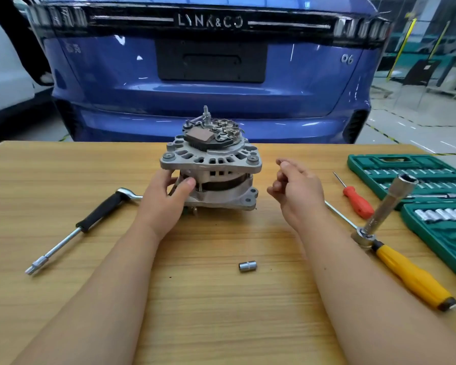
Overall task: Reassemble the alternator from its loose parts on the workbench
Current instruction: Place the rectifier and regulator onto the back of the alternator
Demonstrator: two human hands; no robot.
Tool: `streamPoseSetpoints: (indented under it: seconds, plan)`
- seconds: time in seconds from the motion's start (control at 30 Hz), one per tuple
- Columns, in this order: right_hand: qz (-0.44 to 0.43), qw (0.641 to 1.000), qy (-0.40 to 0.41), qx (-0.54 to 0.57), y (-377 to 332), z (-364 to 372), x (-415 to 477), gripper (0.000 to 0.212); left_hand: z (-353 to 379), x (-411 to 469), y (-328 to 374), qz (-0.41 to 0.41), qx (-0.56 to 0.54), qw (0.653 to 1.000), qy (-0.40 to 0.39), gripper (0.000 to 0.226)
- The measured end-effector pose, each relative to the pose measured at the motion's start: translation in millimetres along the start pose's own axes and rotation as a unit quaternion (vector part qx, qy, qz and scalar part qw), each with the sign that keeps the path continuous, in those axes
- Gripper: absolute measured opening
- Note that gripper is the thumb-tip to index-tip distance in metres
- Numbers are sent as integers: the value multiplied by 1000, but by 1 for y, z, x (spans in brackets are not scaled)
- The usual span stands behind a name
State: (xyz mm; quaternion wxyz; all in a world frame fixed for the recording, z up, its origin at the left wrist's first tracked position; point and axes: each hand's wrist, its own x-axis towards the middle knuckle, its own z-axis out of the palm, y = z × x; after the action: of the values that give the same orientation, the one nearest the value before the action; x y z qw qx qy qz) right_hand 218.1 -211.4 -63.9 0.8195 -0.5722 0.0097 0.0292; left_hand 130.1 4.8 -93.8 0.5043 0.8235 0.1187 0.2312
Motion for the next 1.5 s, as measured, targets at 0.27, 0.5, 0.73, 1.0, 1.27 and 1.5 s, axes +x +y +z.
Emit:
streamPoseSetpoints:
  seconds: [0.27,0.5,0.73,1.0,1.27,1.5]
  plan:
    - [-200,929,-176,-258,-59,33,4,19,6,15,9,41,-44,994,86,94]
    - [-304,859,-233,-339,-81,70,26,13,-20,51,54,61,0,994,90,57]
    - [-319,783,-316,-430,-74,80,33,18,-22,59,75,163,183,968,-49,63]
    - [-322,797,-306,-409,-74,75,31,17,-23,58,72,164,182,968,-48,53]
    - [-360,764,-289,-450,-72,78,25,15,-23,59,71,178,175,968,-22,46]
    - [-367,746,-286,-477,-79,76,23,17,-21,60,69,188,143,972,14,30]
